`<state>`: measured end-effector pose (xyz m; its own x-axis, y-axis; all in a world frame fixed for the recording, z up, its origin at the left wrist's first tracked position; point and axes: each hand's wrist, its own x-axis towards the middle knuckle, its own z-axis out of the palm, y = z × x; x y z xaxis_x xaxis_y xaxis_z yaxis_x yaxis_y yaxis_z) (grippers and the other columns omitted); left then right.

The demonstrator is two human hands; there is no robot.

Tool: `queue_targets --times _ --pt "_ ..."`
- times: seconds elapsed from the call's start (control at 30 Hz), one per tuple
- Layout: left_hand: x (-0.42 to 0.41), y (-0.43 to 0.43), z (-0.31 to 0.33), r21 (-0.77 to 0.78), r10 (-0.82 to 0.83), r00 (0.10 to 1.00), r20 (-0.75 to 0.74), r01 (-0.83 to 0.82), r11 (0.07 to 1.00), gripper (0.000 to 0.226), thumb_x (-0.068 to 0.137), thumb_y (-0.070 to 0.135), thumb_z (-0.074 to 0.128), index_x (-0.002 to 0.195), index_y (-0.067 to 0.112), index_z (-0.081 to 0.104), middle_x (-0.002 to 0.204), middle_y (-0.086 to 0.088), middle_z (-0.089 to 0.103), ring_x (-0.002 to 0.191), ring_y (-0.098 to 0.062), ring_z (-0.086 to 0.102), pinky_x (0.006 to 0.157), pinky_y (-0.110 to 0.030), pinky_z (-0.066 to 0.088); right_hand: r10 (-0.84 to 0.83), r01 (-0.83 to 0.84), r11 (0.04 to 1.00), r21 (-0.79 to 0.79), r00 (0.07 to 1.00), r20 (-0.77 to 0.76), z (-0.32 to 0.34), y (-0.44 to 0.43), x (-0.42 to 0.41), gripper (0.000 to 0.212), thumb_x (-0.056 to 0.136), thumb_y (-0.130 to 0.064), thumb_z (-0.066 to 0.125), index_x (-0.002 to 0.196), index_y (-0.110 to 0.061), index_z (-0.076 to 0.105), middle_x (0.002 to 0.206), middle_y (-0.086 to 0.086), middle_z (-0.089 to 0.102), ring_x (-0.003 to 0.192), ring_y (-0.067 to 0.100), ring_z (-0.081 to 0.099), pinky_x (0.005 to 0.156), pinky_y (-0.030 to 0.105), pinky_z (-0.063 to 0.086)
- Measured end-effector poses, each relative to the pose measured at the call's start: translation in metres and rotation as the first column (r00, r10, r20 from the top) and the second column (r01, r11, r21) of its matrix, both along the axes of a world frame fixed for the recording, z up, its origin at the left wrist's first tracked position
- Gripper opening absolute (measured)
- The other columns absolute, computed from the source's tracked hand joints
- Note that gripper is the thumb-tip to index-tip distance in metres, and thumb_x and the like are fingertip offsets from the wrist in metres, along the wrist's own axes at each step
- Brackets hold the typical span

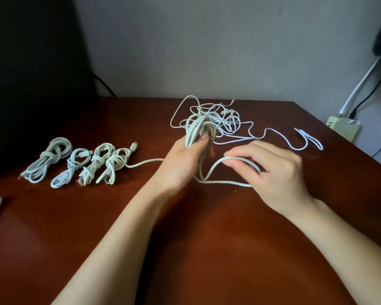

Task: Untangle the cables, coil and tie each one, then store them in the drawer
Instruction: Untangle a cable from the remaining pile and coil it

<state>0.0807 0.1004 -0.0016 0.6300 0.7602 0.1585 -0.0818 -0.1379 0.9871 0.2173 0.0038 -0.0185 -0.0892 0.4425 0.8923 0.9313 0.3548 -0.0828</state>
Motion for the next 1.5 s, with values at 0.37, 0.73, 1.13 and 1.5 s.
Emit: queue_targets --times 0.37,0.73,1.13,1.5 --pt "-0.001 -0.009 0.001 -0.195 -0.349 0.932 0.095 0.361 0.912 0.049 0.086 0.045 0.053 0.109 0.002 0.059 0.063 0.001 0.049 0.051 -0.010 0.039 0.044 -0.016 0.031 -0.115 0.134 0.984 0.119 0.981 -0.154 0.003 0.000 -0.001 0.035 0.082 -0.032 0.072 0.064 -0.002 0.068 0.057 0.001 0.062 0.058 0.006 0.045 0.061 0.008 0.036" --pt "-0.004 -0.008 -0.005 -0.137 -0.484 0.874 -0.048 0.474 0.870 0.012 0.072 0.003 0.056 0.078 0.011 0.052 0.066 -0.004 0.042 0.051 -0.008 0.038 0.044 -0.016 0.032 -0.158 0.171 0.978 0.119 0.981 -0.110 0.003 -0.002 -0.001 0.032 0.080 -0.029 0.076 0.063 -0.003 0.067 0.055 0.003 0.059 0.057 0.015 0.048 0.058 0.010 0.036" --pt "-0.003 0.002 0.005 -0.397 -0.174 0.961 0.213 0.248 0.884 0.035 0.099 0.034 0.037 0.108 0.011 0.062 0.061 0.000 0.047 0.043 -0.006 0.035 0.040 -0.015 0.024 0.058 -0.199 0.943 -0.268 0.889 -0.455 0.007 -0.002 -0.009 0.004 0.090 -0.031 0.052 0.091 -0.035 0.053 0.070 -0.009 0.065 0.063 0.008 0.066 0.060 0.019 0.052" --pt "-0.004 0.000 0.005 -0.415 -0.345 0.913 0.218 0.407 0.814 0.049 0.081 0.047 0.043 0.107 0.010 0.061 0.061 -0.003 0.042 0.048 -0.009 0.029 0.045 -0.018 0.020 0.102 -0.489 0.842 -0.230 0.561 -0.822 0.016 -0.001 -0.015 0.024 0.090 -0.021 0.053 0.071 -0.009 0.060 0.059 0.005 0.062 0.051 0.013 0.057 0.051 0.020 0.047"
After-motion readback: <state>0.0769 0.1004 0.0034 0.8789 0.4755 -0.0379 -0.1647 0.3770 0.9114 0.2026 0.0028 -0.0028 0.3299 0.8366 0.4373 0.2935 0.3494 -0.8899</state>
